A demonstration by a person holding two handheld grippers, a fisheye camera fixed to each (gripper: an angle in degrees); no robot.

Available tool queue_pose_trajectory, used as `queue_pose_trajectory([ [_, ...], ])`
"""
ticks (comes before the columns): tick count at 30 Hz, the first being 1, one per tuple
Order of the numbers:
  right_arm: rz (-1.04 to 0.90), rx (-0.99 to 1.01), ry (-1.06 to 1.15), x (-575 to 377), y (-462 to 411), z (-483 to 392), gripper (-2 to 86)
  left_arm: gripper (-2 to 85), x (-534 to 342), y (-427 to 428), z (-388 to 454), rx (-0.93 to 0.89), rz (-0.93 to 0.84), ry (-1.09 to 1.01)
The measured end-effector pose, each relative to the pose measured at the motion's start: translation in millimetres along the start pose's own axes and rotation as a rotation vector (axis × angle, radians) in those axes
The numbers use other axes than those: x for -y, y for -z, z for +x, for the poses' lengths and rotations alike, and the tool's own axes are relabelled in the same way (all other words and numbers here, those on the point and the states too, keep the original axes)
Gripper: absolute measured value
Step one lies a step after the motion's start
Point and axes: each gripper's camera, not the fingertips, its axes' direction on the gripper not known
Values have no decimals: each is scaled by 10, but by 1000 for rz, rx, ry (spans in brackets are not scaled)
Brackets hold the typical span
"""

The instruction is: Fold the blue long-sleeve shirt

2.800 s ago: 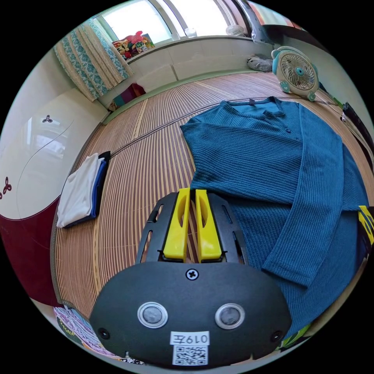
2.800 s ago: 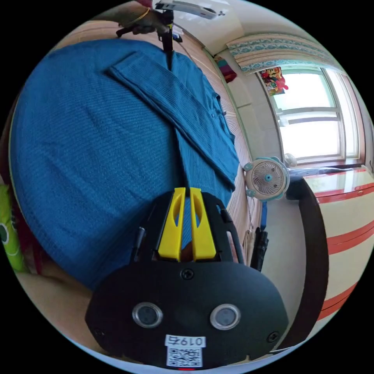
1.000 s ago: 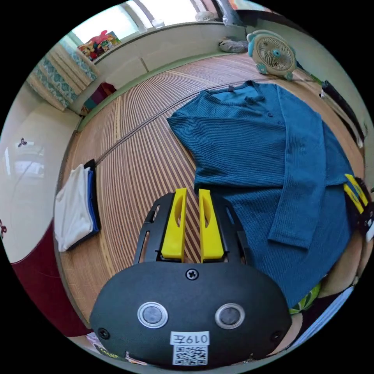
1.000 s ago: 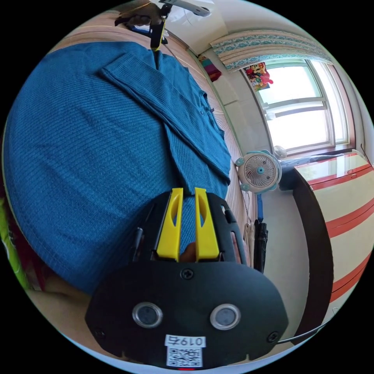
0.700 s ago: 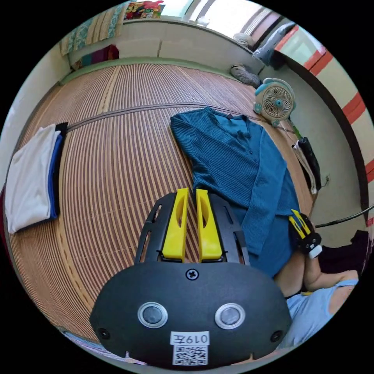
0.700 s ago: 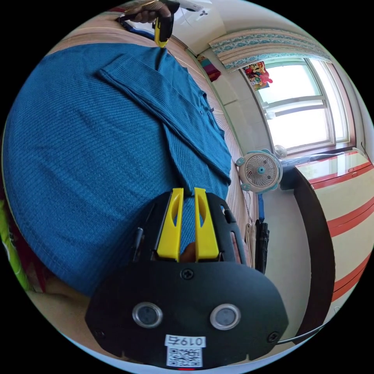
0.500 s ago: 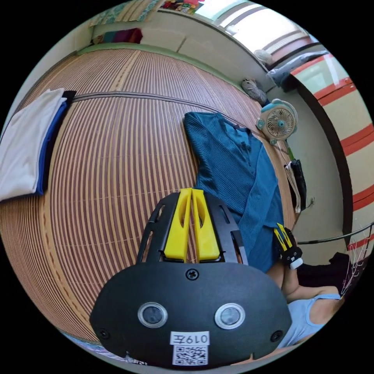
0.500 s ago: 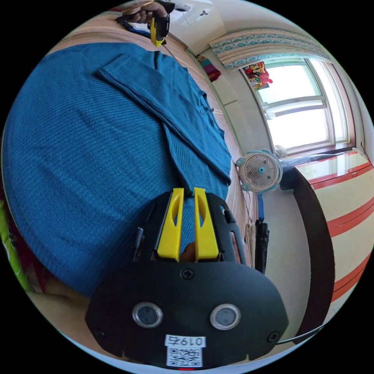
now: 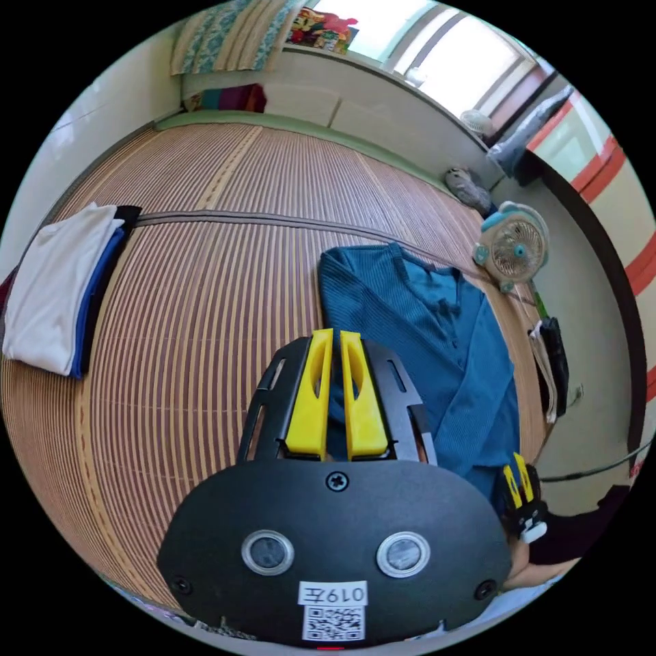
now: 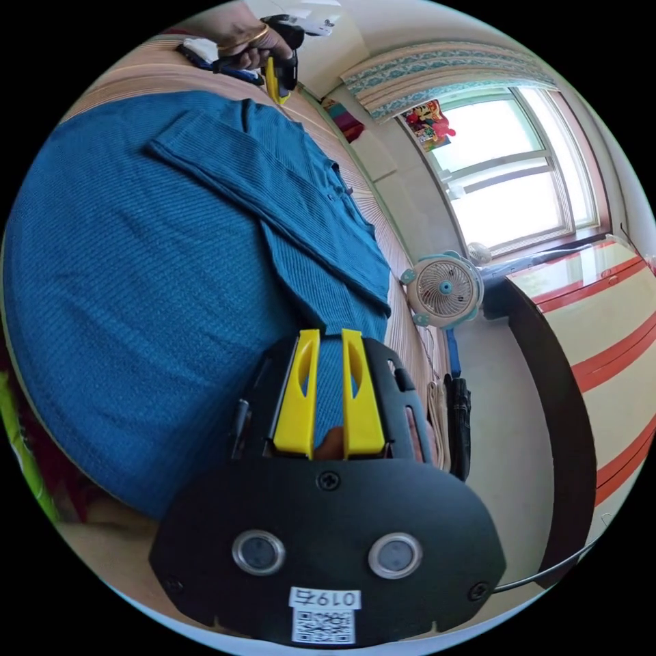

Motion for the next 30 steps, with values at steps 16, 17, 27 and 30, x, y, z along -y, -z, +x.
queue_pose_trajectory([
  [16, 72, -54, -70, 10, 179, 218, 47, 12, 897, -601, -98, -33, -61, -76],
  [17, 69, -52, -69, 8, 172, 226, 47, 11, 914, -590, -128, -54, -44, -71],
  [27, 84, -51, -31, 74, 192, 164, 47, 14, 981, -624, 79, 118, -37, -235],
  [30, 80, -42, -23, 87, 169, 156, 48, 21, 993, -662, 200, 177, -67, -271],
])
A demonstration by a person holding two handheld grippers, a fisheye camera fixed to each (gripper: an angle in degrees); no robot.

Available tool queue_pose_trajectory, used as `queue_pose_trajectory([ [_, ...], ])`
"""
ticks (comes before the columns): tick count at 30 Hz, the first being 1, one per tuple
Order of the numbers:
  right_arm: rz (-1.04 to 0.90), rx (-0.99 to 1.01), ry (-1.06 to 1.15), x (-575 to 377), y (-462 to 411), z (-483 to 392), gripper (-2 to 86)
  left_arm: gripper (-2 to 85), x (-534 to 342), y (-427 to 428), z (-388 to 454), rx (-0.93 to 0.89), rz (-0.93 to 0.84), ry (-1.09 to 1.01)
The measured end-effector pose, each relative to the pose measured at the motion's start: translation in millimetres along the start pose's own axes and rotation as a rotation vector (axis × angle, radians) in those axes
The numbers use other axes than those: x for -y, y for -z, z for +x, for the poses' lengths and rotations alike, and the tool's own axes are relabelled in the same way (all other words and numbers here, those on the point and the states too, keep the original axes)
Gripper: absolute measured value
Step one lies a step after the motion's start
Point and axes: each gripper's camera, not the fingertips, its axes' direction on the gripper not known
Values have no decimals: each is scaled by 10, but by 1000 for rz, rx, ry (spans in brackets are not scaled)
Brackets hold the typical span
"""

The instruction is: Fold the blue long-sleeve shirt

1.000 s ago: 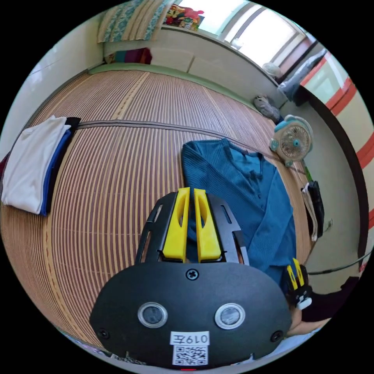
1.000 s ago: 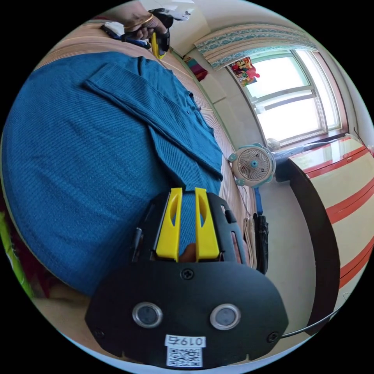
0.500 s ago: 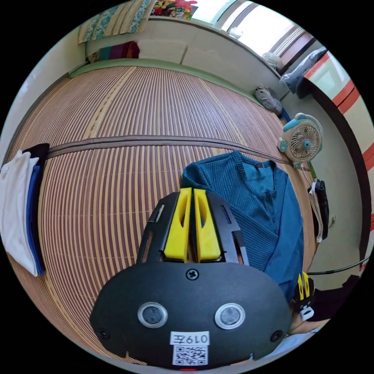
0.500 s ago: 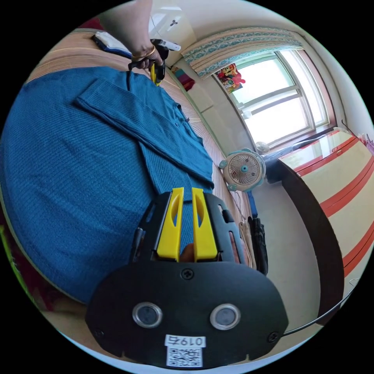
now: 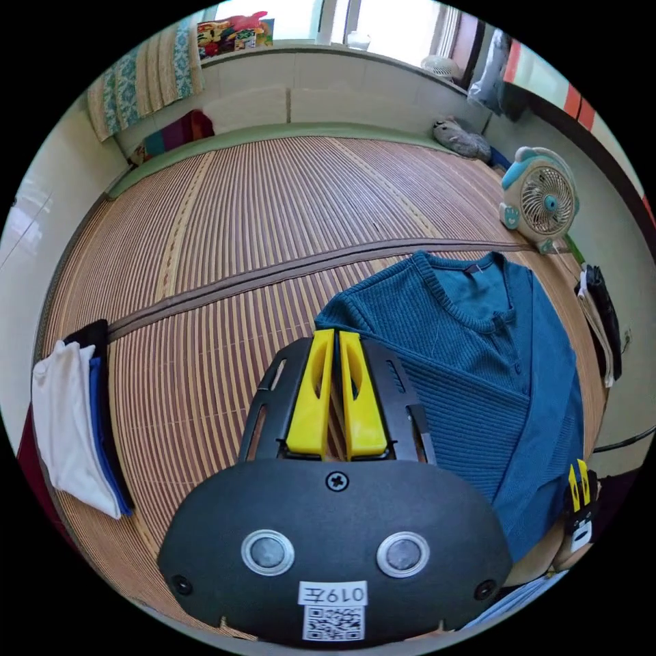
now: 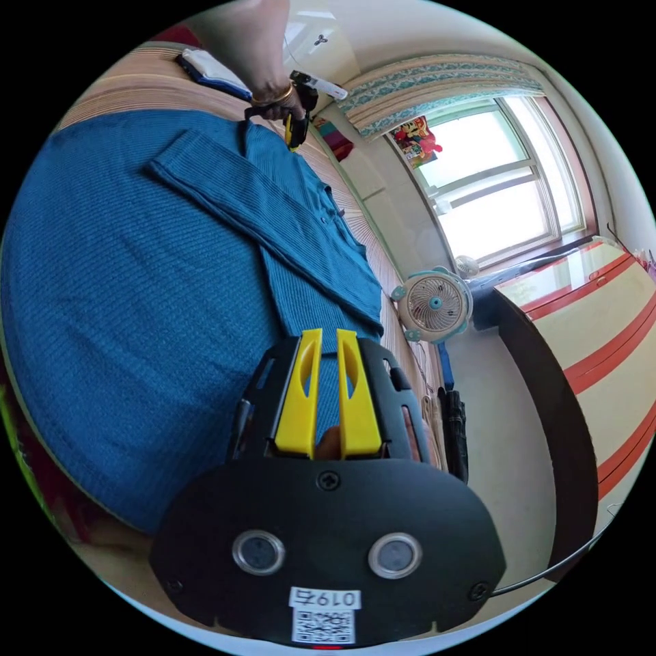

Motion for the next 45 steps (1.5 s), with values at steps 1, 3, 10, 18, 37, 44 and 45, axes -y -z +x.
queue_pose_trajectory([
  [1, -2, -3, 4, 4, -12, -6, 48, 26, 19, 2, 1, 24, -21, 12],
  [3, -3, -1, 8, 11, -27, -10, 48, 36, 35, 30, -45, 22, -41, 35],
  [10, -12, 12, -9, 17, -106, 48, 44, 48, -202, 463, -490, -89, 113, 163],
  [18, 2, 2, -22, 11, -103, 89, 37, 67, -1026, 603, -463, -273, 60, -72],
  [37, 8, -3, -32, -26, -202, 124, 24, 75, -1638, 297, -993, -484, -34, 46],
  [44, 10, -9, -30, -61, -234, 124, 17, 20, -1961, 325, -1075, -468, 59, 219],
  [45, 10, -8, -29, -64, -238, 123, 17, 18, -1990, 319, -1071, -466, 64, 233],
])
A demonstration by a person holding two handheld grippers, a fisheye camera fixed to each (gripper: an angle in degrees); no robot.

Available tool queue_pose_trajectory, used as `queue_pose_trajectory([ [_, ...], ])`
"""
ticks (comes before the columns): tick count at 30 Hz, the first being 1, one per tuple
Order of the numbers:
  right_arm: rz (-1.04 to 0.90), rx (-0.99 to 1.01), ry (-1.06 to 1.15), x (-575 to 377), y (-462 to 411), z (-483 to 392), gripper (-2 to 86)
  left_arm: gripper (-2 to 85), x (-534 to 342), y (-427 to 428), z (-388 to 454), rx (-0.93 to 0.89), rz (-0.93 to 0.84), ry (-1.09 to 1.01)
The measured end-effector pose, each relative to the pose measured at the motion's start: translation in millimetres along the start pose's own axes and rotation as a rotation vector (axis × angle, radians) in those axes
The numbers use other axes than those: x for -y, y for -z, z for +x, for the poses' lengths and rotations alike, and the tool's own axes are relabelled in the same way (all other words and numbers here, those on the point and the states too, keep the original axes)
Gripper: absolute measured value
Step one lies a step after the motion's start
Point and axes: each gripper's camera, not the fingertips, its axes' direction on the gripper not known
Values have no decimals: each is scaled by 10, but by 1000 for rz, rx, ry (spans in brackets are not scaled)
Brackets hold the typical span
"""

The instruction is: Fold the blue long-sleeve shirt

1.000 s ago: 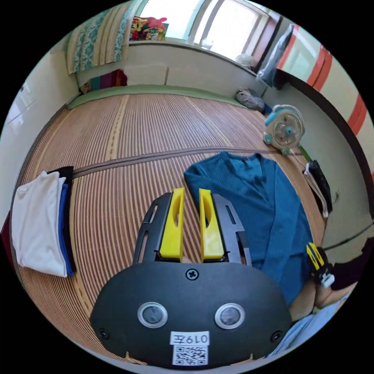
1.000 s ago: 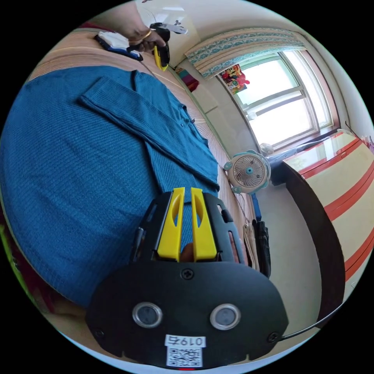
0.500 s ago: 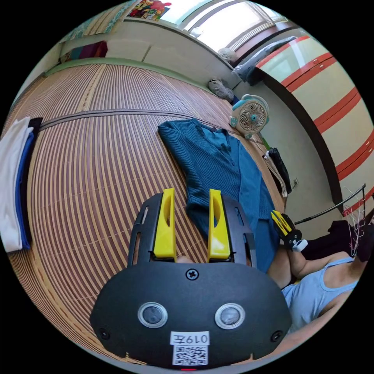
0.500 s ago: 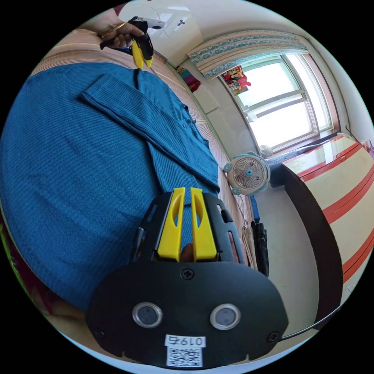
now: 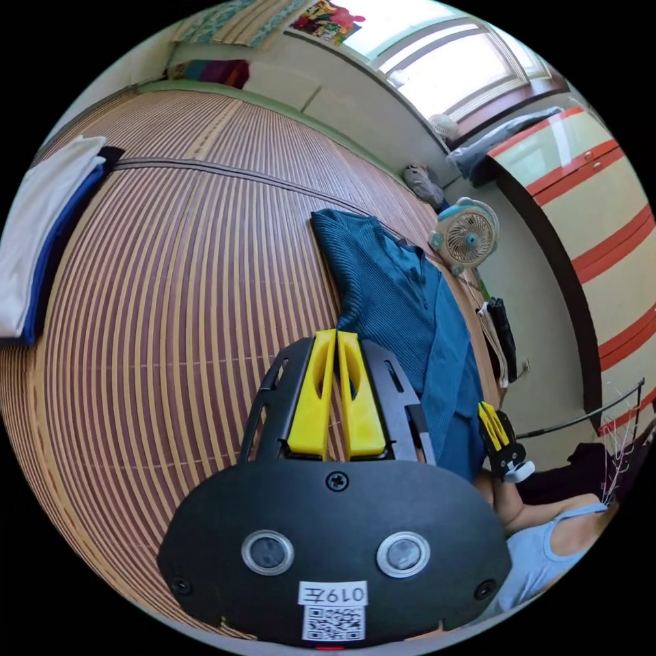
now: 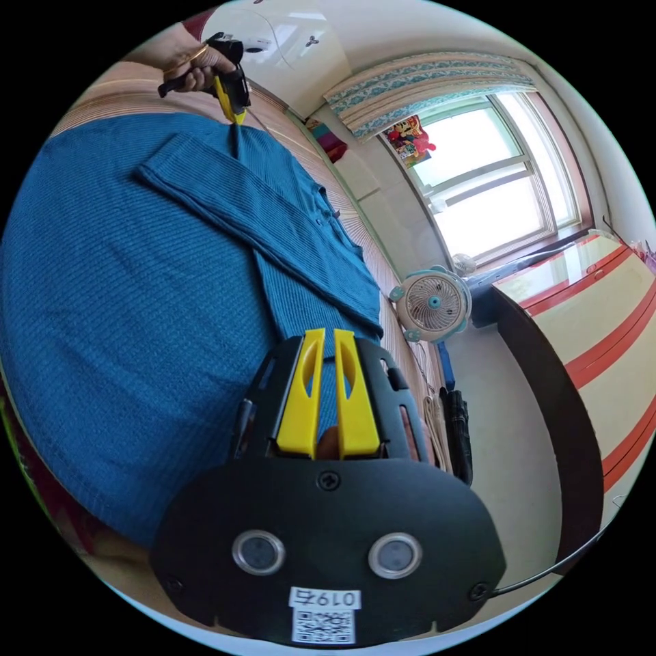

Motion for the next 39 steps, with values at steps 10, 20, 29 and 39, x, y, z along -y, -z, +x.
queue_pose_trajectory([
  [10, 7, 3, -22, -78, -44, 59, 14, 32, -267, 77, 4, 15, 21, 29],
  [20, 4, 7, -34, -154, -136, 84, 8, 15, -346, 11, 226, 93, -27, -46],
  [29, -44, 97, 21, -177, -310, -29, -9, 17, -800, 58, 41, 19, -2, 65],
  [39, -103, 94, 57, -201, -461, -168, -10, 33, -1098, 94, 272, 20, 53, 14],
])
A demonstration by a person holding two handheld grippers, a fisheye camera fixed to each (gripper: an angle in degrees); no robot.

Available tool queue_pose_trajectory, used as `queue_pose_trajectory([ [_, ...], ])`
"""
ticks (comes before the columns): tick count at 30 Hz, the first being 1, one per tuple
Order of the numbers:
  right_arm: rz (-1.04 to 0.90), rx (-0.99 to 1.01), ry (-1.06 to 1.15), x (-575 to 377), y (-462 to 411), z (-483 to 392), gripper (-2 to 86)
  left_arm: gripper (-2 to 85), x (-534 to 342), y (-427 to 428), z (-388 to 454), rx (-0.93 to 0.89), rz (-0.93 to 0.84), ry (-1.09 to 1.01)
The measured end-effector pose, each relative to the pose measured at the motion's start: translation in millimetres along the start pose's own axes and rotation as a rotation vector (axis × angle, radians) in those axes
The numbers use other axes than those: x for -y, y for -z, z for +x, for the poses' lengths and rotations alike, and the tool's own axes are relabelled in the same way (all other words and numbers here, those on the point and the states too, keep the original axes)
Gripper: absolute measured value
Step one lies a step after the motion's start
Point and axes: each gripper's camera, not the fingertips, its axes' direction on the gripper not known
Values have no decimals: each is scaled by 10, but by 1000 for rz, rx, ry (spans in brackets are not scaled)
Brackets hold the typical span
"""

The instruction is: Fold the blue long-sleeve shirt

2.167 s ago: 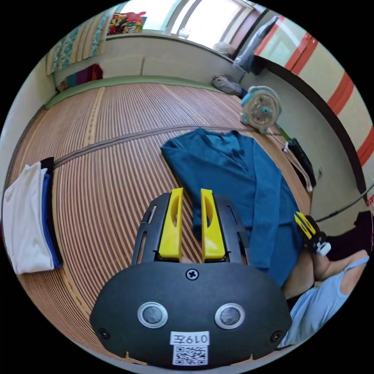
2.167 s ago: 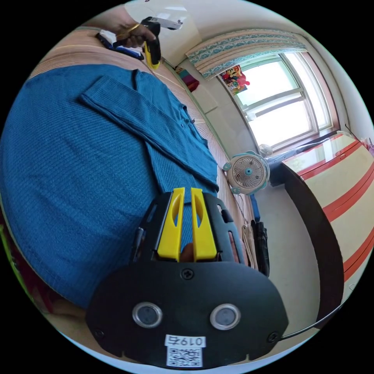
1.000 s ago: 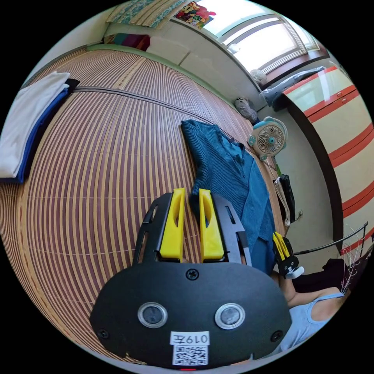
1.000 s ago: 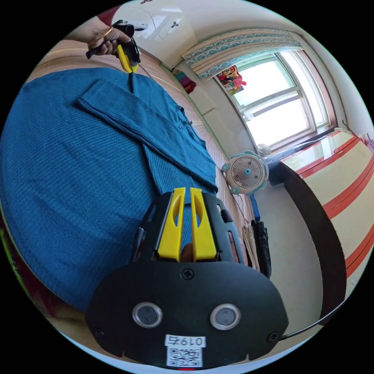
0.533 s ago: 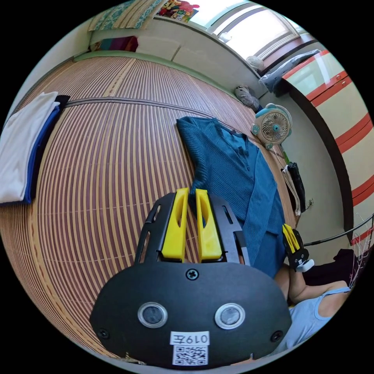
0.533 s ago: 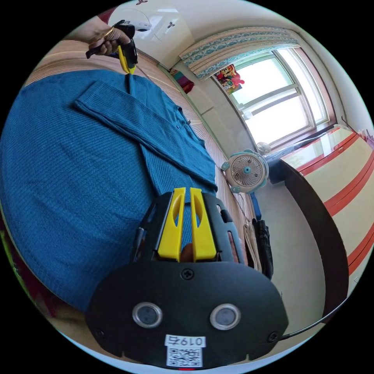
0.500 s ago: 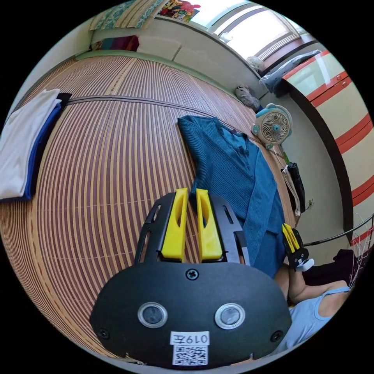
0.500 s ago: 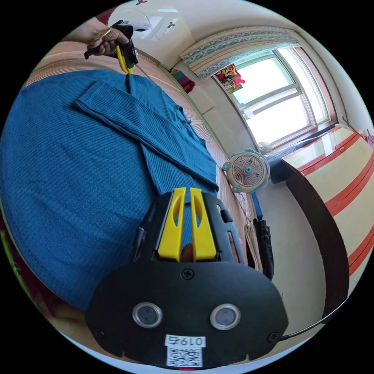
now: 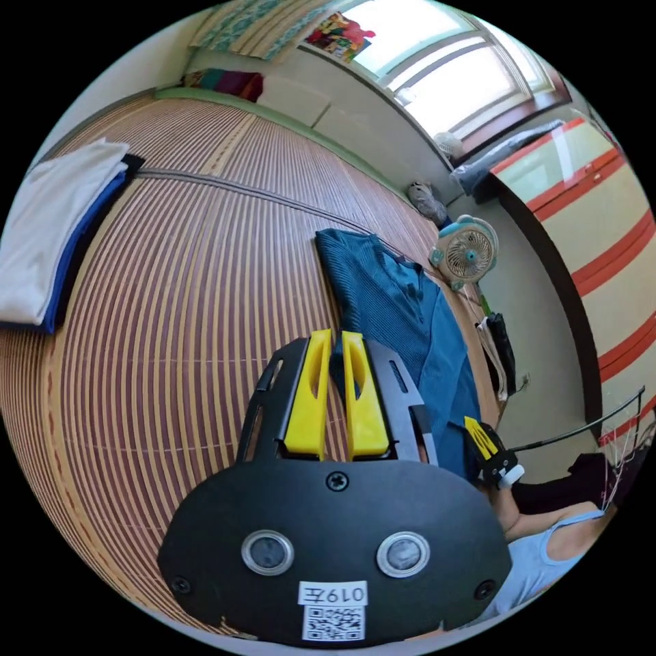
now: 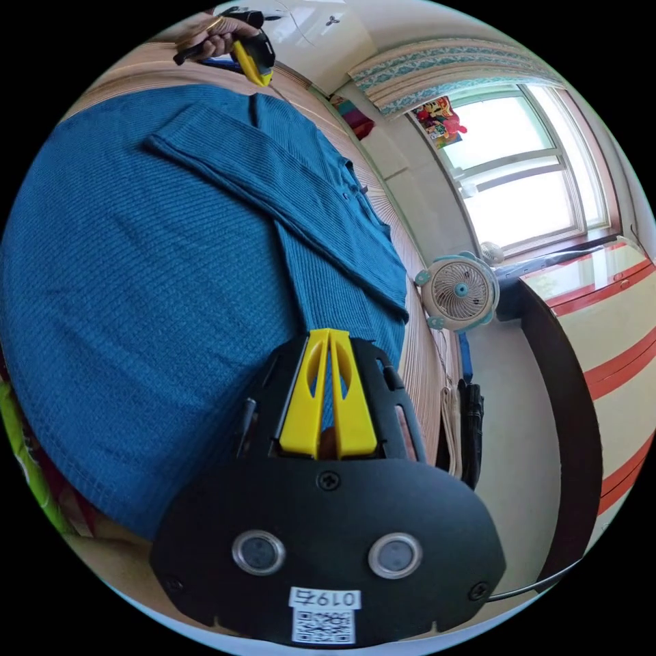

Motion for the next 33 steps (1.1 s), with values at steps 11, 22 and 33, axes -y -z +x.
queue_pose_trajectory([
  [11, 8, -16, 0, -41, 43, -90, -10, 54, -239, -260, 484, 236, -70, -89],
  [22, 33, -44, 4, -74, 252, -245, -10, 19, -1603, 376, 898, 72, 79, -113],
  [33, -28, -31, -227, -410, 801, 325, 2, 8, -3231, 318, 1770, 123, -45, -239],
])
